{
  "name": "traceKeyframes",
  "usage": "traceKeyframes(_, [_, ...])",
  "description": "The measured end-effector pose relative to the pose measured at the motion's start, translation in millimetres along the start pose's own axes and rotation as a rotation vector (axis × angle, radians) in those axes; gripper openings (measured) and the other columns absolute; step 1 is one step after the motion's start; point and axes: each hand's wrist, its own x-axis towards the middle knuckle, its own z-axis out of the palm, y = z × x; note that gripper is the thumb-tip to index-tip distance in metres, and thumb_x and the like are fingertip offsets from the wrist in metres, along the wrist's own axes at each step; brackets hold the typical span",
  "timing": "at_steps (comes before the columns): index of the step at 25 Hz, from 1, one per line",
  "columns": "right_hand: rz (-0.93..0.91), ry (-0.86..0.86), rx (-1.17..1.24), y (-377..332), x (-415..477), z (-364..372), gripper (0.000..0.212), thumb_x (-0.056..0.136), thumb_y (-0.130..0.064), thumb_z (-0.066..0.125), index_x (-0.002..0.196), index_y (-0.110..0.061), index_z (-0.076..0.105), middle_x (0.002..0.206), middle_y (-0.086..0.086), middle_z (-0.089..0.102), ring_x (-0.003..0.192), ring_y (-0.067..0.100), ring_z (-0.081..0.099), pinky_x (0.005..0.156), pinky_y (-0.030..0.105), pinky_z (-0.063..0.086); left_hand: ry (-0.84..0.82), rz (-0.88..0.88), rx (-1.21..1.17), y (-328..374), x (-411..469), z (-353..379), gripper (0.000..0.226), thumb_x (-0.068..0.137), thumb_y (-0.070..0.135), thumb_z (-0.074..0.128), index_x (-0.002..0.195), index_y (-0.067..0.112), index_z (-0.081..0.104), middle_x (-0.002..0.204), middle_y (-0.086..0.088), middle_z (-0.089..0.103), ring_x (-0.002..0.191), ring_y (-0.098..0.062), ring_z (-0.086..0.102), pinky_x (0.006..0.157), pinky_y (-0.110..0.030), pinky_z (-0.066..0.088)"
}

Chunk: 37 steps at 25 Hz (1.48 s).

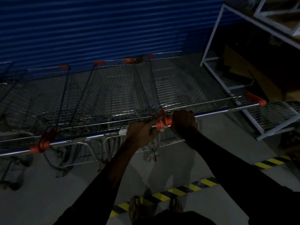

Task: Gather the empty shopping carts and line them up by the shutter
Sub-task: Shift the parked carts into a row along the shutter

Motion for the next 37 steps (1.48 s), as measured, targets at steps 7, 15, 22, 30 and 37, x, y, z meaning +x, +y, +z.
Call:
traceKeyframes(7, [0.004,-0.145,-0.036,0,-14,6,0.023,0.051,-0.023,0.082,0.059,-0.016,0.061,0.054,0.007,0.056,0.047,0.028,0.058,0.062,0.038,0.051,-0.004,0.021,-0.034,1,1,-5,0.056,0.092,0.067,0.056,0.144,0.046,0.052,0.076,0.005,0.076,0.067,-0.018,0.072,0.062,-0.026,0.051])
traceKeyframes(15, [-0.109,-0.222,-0.003,4,-14,-10,0.019,0.049,-0.033,0.068,0.053,-0.015,0.063,0.051,0.009,0.060,0.045,0.031,0.061,0.060,0.034,0.051,-0.068,0.046,-0.097,4,6,2,0.063,0.090,0.072,0.048,0.142,0.037,0.057,0.113,0.000,0.053,0.096,-0.019,0.059,0.070,-0.029,0.049])
traceKeyframes(22, [-0.162,-0.295,0.005,16,-9,-8,0.024,0.048,-0.037,0.075,0.058,-0.016,0.069,0.055,0.009,0.064,0.050,0.033,0.064,0.060,0.032,0.051,-0.184,0.072,-0.130,5,16,5,0.067,0.090,0.073,0.047,0.147,0.037,0.050,0.141,0.005,0.053,0.110,-0.024,0.066,0.079,-0.041,0.059])
traceKeyframes(30, [-0.190,-0.356,0.023,19,-4,-9,0.025,0.051,-0.040,0.059,0.052,-0.015,0.063,0.051,0.006,0.062,0.047,0.031,0.062,0.057,0.029,0.050,-0.181,0.080,-0.124,6,15,2,0.063,0.092,0.069,0.053,0.147,0.038,0.051,0.142,0.006,0.053,0.103,-0.023,0.069,0.075,-0.035,0.056])
traceKeyframes(37, [-0.092,-0.291,0.054,10,-2,-9,0.027,0.050,-0.041,0.065,0.051,-0.014,0.062,0.048,0.008,0.060,0.043,0.031,0.061,0.056,0.030,0.050,-0.187,0.024,-0.135,7,15,2,0.061,0.091,0.065,0.062,0.146,0.041,0.051,0.142,0.007,0.052,0.103,-0.022,0.069,0.077,-0.035,0.058])
